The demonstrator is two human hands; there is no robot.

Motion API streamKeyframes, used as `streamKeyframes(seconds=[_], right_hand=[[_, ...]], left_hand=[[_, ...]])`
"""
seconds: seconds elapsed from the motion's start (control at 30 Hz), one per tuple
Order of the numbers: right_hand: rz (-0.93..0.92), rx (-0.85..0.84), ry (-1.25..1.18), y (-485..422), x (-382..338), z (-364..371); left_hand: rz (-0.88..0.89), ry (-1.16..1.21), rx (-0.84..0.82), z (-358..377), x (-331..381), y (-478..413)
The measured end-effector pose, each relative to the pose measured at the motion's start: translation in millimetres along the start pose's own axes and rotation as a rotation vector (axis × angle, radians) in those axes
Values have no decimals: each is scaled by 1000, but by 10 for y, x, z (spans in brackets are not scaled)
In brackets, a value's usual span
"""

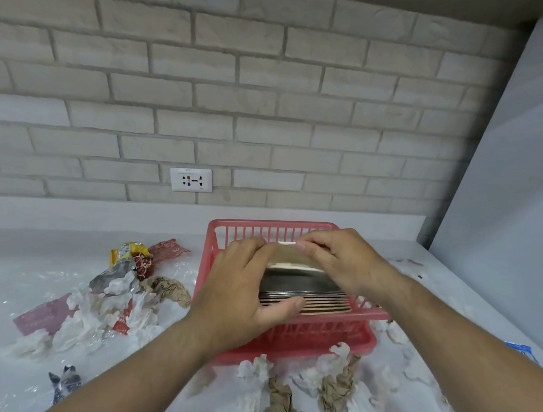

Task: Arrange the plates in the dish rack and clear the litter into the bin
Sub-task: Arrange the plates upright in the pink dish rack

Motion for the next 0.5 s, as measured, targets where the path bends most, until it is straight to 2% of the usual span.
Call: streamKeyframes(seconds=[0.13,0.3,0.5], right_hand=[[-41,6,75,-215,62,-18],[13,-117,349,-444,179,117],[14,-144,263,-638,82,25]], left_hand=[[8,58,-141,71,-65,-95],[79,64,-261,86,-12,-95],[257,-124,-295,137,84,-56]])
Point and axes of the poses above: each hand's wrist, its own y-axis away from the middle knuckle, its own z-axis out of the palm, x = y × z, the point moved 5 cm from there along -y, towards the middle knuckle, and after that the axes turned 5 degrees about x, right-handed, at the moved point
